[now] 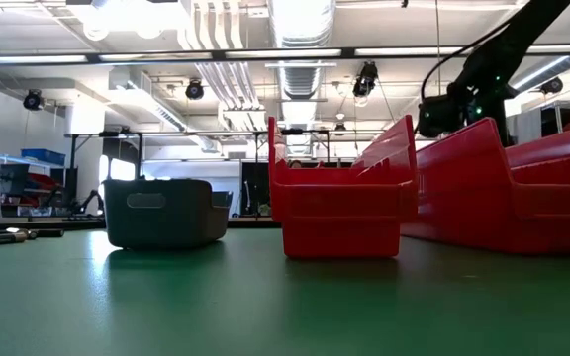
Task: Sort batteries
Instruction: Put the small black battery into the right red bin
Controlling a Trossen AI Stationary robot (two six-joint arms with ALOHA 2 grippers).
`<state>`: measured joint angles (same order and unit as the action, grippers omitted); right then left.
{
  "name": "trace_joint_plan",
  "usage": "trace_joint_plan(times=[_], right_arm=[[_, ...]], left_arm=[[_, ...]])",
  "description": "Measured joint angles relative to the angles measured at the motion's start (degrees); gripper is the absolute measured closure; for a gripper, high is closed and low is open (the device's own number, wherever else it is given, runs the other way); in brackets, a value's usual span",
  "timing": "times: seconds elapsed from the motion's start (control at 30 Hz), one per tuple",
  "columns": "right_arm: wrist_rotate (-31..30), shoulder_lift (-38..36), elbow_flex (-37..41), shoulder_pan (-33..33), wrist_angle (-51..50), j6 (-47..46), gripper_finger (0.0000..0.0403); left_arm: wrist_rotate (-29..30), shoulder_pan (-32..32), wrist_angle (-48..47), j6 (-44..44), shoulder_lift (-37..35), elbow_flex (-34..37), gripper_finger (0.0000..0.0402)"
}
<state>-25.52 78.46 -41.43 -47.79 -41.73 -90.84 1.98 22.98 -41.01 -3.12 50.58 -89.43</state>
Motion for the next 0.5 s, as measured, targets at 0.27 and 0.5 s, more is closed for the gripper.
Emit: trace_joint_plan(times=[0.27, 0.5], right_arm=[[-0.6, 3.8, 0.0, -0.4, 0.1, -2.9, 0.0264], [-0.6, 7.1, 0.1, -0.4, 0.6, -3.3, 0.0275]], left_arm=[[-0.1, 0.0, -0.3, 1.3, -4.7, 3.7, 0.0251], [-0.1, 0.0, -0.1, 2.2, -6.6, 6.7, 0.0251]])
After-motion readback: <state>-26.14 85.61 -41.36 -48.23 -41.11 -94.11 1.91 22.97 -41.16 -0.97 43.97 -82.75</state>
